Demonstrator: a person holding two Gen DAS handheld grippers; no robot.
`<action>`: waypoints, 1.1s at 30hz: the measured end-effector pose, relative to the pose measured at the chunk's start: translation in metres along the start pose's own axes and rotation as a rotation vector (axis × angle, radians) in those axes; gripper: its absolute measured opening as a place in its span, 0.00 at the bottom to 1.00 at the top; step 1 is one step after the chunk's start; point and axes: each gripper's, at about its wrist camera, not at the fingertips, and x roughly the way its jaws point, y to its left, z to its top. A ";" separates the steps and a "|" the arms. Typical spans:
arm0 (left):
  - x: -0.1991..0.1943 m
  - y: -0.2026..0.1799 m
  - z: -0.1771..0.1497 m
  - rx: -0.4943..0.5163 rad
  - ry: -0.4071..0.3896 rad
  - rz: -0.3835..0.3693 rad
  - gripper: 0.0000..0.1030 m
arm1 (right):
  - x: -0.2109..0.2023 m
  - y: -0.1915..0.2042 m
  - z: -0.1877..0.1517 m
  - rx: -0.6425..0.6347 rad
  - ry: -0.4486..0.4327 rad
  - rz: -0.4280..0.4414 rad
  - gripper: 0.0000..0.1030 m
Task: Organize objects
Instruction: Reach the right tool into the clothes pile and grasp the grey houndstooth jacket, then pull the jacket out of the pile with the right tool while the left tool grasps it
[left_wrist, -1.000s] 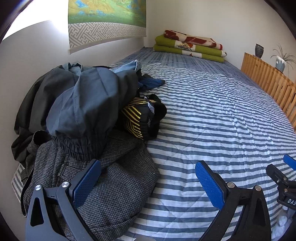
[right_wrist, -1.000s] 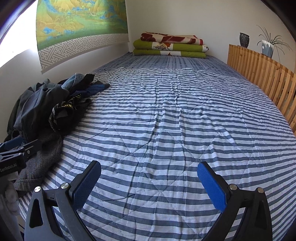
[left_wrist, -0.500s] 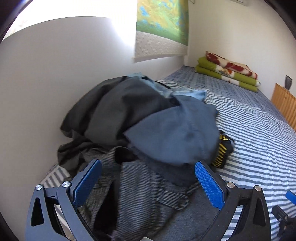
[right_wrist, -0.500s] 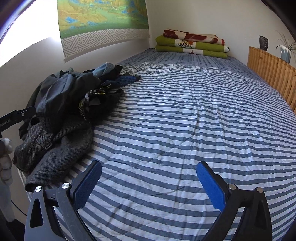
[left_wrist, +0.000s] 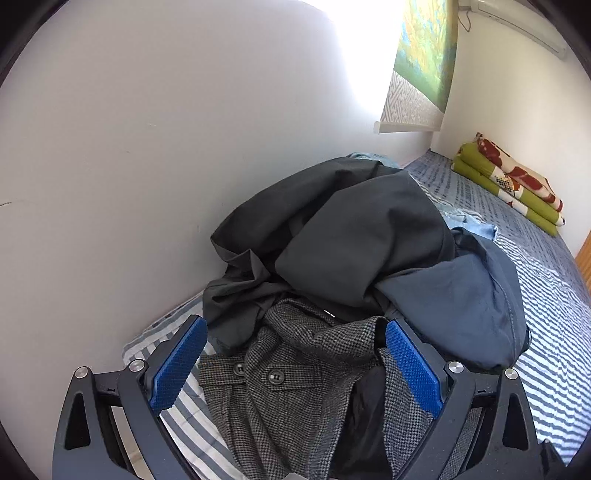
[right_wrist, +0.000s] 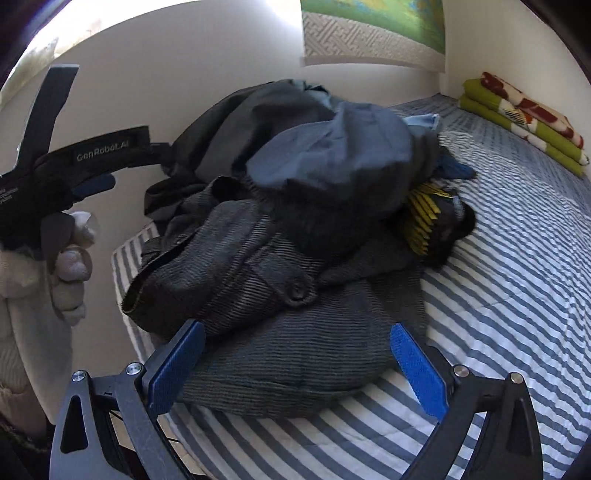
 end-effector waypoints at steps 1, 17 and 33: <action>0.001 0.006 0.002 -0.011 -0.001 0.003 0.96 | 0.006 0.010 0.003 -0.005 0.011 0.013 0.96; 0.008 0.056 0.005 -0.116 0.002 0.002 0.91 | 0.060 0.056 0.023 -0.111 0.117 -0.100 0.10; -0.002 0.010 -0.001 -0.035 0.001 -0.077 0.81 | -0.115 -0.077 0.017 0.051 -0.160 -0.378 0.05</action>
